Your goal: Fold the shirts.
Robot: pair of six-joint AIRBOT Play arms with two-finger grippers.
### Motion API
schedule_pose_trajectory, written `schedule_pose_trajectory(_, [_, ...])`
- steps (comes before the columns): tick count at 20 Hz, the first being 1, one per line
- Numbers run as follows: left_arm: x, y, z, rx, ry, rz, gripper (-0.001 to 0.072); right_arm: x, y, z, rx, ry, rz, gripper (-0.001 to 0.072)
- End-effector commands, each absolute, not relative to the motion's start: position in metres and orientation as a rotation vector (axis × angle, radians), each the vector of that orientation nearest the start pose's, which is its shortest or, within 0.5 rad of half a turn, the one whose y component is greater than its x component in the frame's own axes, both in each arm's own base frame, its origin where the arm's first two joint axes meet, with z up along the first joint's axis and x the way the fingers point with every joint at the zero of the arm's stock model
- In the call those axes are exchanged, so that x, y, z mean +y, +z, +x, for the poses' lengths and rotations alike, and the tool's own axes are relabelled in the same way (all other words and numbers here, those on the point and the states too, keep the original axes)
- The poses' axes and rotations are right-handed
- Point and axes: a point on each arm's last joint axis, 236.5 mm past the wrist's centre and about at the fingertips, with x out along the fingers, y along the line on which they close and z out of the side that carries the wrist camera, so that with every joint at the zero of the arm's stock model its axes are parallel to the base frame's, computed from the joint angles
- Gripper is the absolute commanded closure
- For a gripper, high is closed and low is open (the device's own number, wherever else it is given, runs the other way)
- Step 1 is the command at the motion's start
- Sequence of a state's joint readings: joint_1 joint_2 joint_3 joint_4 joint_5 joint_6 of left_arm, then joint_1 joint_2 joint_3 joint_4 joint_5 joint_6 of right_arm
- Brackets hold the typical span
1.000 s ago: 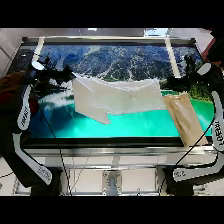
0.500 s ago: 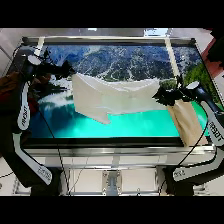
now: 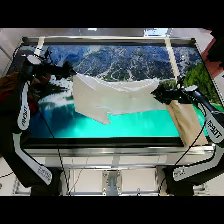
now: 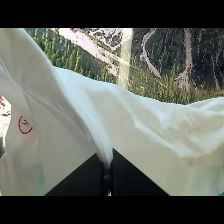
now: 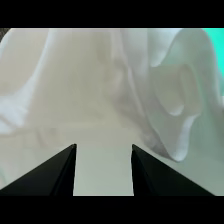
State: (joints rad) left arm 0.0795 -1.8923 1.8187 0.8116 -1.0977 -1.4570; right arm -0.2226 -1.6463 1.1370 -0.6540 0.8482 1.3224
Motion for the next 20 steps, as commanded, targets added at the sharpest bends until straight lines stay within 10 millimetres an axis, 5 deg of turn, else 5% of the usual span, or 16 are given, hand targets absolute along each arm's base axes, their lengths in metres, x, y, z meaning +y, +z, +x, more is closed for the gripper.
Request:
schedule_pose_trajectory(1, [-0.102, 0.022, 0.564, 1.078, -0.407, -0.622, 0.0691, 0.042, -0.058, 0.463, 1.143, 0.209, 0.874, 0.0306])
schedule_pose_trajectory(8, [-0.101, 0.022, 0.567, 1.068, -0.402, -0.621, 0.0691, 0.003, -0.069, 0.437, 1.232, 0.112, 0.849, 0.0306])
schedule_pose_trajectory(16, [-0.100, 0.022, 0.567, 1.064, -0.403, -0.611, 0.0691, 0.020, -0.079, 0.481, 1.084, 0.054, 0.774, 0.0307])
schedule_pose_trajectory(20, [-0.100, 0.022, 0.567, 1.059, -0.412, -0.595, 0.0690, 0.009, -0.082, 0.498, 1.016, -0.035, 0.821, 0.0309])
